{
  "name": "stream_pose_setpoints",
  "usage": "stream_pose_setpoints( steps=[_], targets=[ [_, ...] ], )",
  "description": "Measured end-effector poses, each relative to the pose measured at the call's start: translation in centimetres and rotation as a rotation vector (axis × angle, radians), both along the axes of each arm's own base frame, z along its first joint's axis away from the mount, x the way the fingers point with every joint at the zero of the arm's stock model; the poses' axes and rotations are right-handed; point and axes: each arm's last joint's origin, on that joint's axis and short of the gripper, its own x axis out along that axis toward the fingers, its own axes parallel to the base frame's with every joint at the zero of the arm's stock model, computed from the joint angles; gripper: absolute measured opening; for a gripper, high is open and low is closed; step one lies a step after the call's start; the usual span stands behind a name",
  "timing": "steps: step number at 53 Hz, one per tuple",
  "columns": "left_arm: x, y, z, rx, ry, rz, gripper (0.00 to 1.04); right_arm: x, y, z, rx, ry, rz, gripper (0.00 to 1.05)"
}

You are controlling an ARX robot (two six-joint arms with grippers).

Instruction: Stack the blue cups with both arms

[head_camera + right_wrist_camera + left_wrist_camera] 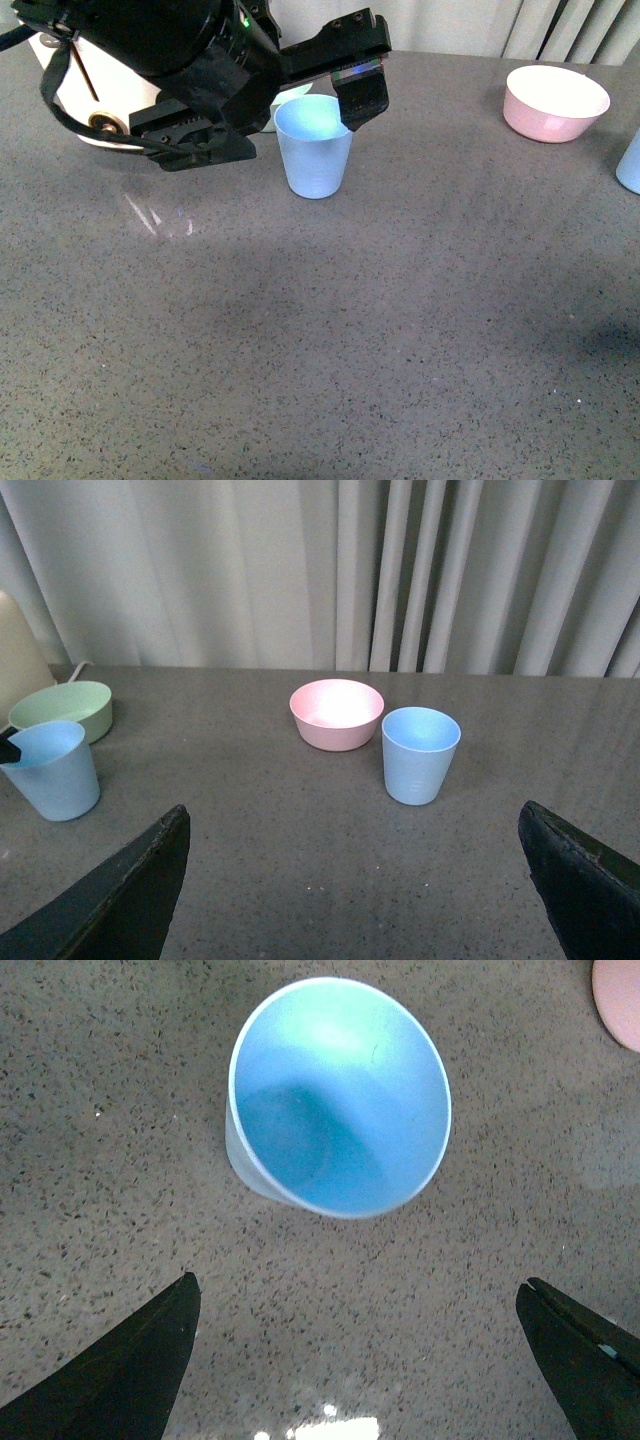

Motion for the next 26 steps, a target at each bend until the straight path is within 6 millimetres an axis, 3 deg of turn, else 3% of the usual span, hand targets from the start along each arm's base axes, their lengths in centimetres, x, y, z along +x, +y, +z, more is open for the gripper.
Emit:
stream_pose_setpoints(
  steps=[15,26],
  targets=[
    [3.3,-0.1,0.4,-0.014,0.030,0.116,0.96,0.0,0.0,0.0,0.000,0.000,0.000,0.96],
    [5.2,0.2,-0.9,0.031,0.069,0.180,0.96,0.0,0.0,0.0,0.000,0.000,0.000,0.96]
  ],
)
